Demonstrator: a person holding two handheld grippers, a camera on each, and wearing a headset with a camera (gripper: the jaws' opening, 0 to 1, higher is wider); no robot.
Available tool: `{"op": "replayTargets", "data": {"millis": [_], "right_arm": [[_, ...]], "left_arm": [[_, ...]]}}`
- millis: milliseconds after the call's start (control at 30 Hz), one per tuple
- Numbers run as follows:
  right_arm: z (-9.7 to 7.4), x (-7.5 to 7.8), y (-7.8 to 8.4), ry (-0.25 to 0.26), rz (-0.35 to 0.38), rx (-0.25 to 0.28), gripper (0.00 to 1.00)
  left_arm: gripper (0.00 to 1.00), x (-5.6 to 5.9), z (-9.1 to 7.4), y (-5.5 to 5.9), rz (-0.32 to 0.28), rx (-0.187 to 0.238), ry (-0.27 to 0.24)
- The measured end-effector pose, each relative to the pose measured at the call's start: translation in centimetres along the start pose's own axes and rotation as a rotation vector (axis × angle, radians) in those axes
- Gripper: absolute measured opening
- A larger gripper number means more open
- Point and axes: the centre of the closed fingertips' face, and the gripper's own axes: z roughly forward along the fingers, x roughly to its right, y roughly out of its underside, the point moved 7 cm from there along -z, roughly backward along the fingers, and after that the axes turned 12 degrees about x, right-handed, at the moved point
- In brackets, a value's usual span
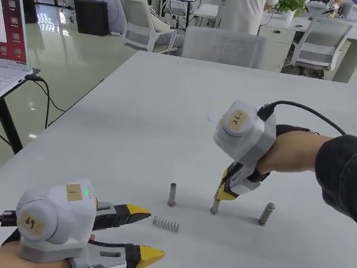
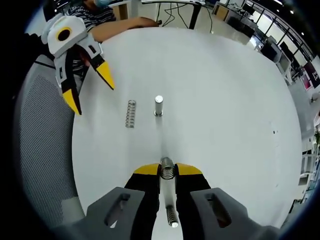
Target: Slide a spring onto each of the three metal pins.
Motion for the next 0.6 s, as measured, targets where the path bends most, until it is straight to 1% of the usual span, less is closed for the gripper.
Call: {"op": "replayTargets", "data": {"millis": [233, 600], "right_arm": [[1.0, 0.0, 0.5, -0.007, 0.01, -0.011, 0.08], [2.0, -0.1, 1.0, -0.014, 0.028, -0.015, 0.09]], "left_arm": [[0.36, 0.0, -0.1, 0.1, -0.002, -0.004, -0.001], [0.36, -0.1, -0.1, 0.2, -0.004, -0.01, -0.001]]}}
